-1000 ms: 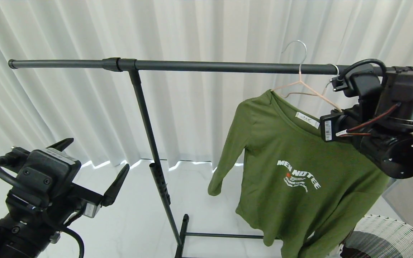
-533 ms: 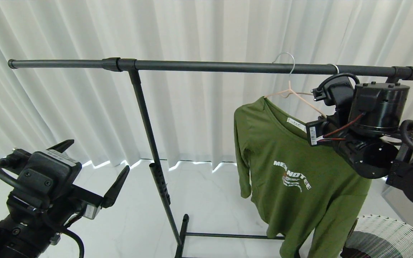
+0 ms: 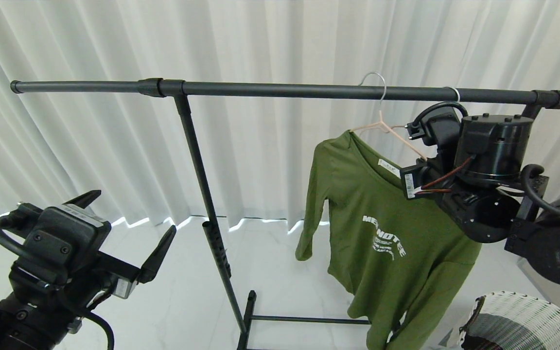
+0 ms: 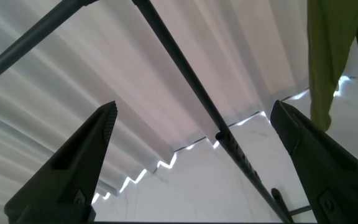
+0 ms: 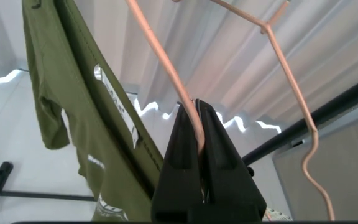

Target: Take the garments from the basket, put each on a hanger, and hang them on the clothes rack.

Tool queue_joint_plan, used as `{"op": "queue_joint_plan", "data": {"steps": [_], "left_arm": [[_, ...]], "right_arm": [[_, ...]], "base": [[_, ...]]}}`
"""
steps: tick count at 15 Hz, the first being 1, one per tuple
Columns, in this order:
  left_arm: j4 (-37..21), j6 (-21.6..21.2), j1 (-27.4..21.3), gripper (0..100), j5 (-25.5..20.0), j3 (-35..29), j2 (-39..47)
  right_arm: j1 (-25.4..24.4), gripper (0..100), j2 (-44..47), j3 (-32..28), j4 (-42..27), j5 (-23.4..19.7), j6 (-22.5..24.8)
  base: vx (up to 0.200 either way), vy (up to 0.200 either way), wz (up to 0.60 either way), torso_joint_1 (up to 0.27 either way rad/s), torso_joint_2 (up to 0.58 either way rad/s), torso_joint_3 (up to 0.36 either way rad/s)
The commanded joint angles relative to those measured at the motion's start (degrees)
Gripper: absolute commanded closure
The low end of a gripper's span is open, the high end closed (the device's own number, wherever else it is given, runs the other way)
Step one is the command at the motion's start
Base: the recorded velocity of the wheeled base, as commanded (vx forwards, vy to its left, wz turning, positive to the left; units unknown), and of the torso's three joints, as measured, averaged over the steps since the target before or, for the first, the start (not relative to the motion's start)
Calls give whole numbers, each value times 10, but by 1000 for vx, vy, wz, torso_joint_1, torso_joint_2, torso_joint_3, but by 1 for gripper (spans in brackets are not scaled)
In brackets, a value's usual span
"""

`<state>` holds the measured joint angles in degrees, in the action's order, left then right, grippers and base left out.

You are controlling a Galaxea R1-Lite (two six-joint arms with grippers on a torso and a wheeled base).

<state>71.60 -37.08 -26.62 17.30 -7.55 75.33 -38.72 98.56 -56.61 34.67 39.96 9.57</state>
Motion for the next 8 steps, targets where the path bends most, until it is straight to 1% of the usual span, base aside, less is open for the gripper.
{"op": "queue_joint_plan", "data": {"steps": [1, 6, 8], "left_arm": [[0, 0, 0, 0, 0, 0, -1], [0, 1, 0, 0, 0, 2, -2], [0, 2, 0, 0, 0, 2, -2]], "right_arm": [[-1, 100, 15, -15, 0, 0, 0], [6, 100, 35, -27, 0, -1, 0], [13, 100, 46, -44, 0, -1, 0]], "base": [[0, 0, 0, 0, 0, 0], [0, 0, 0, 0, 0, 0], [0, 0, 0, 0, 0, 0]]}}
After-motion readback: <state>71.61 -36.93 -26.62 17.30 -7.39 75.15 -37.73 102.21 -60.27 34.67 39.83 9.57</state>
